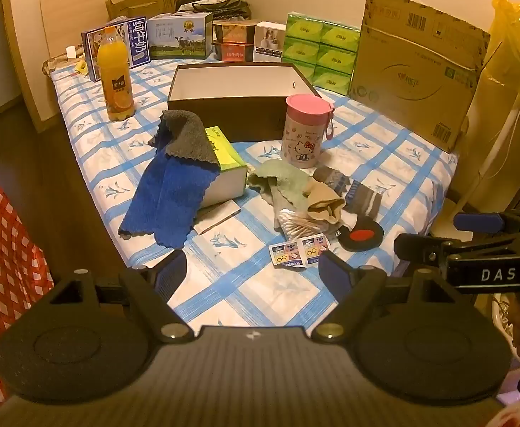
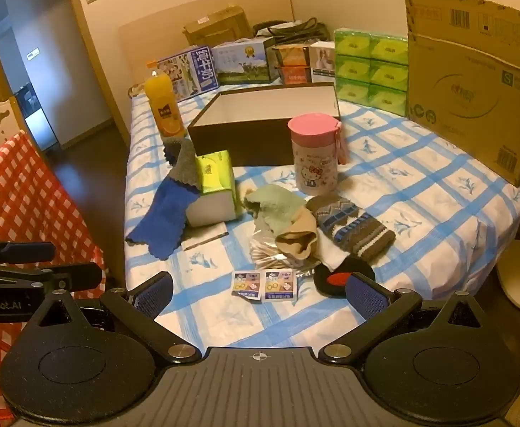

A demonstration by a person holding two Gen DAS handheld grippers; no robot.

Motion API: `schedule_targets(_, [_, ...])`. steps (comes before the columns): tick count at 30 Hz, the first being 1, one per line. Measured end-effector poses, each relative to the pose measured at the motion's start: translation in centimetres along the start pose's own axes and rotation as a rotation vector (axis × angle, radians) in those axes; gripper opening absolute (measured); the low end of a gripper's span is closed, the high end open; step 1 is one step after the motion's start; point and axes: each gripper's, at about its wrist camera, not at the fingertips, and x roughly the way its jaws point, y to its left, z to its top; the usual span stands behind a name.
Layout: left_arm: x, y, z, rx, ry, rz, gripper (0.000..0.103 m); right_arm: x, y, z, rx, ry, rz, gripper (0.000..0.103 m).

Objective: Organize soft objects

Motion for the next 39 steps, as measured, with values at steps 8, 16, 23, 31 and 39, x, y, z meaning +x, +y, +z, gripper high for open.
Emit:
schedule_targets(8, [-0.09,0.00,0.07,-0.003,-0.002,0.002,0.080,-0.07,0.02,0.05,0.004,0.003,-0.003,0.103])
schedule_targets(16, [-0.02,0.02,0.00,-0.002,-0.003,-0.002,0.080,-0.14,-0.10,0.07,0.005,-0.002,0.003,0.103])
schedule_targets(23, [0.00,0.02,0.03,-0.005,-0.004,-0.002,0.080,-0.18,-0.05,0.08,0.006,-0.003,0.003,0.103])
schedule_targets(31, [0.01,0.05,0.04,-0.006,-0.004,-0.004,0.080,-0.22,-0.04,0.08,0.006,-0.004,0.003,0.103])
schedule_targets(39, [0.00,0.07,0.03,-0.007,-0.005,-0.004,0.080,-0.27,-0.09,0.08,0.006,-0.005,0.004,0.103])
